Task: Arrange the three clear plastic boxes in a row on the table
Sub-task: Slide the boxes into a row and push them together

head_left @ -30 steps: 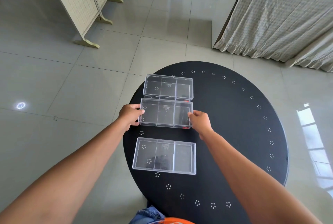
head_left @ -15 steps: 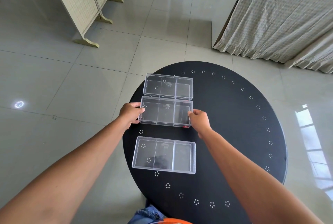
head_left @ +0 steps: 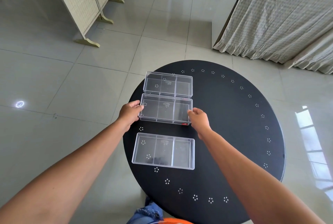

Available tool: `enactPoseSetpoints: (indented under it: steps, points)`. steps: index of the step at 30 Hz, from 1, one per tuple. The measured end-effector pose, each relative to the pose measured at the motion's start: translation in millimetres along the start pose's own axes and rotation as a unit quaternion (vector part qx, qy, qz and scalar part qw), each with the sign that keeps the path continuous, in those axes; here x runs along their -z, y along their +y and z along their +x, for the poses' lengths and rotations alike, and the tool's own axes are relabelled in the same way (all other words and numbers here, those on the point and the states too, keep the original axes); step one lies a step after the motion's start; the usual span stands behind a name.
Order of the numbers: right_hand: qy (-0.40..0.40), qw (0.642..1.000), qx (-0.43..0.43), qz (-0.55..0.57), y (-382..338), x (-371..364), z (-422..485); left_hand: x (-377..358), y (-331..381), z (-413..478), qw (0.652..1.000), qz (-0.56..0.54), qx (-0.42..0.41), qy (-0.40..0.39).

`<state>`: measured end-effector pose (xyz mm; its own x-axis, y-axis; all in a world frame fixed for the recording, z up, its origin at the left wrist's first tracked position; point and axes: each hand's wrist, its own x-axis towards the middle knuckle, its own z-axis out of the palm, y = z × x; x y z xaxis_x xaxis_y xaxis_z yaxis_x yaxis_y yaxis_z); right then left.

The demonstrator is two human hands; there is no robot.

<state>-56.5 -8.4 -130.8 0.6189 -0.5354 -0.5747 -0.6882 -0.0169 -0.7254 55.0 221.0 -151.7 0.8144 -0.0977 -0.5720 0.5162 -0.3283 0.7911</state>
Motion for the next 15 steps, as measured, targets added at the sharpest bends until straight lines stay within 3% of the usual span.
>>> enactPoseSetpoints:
  steps: [15]
  points:
    - [-0.009, 1.0, 0.014, 0.013, 4.7, -0.8, -9.2, 0.3, -9.9, -7.2, 1.0, 0.004, -0.002, -0.009]
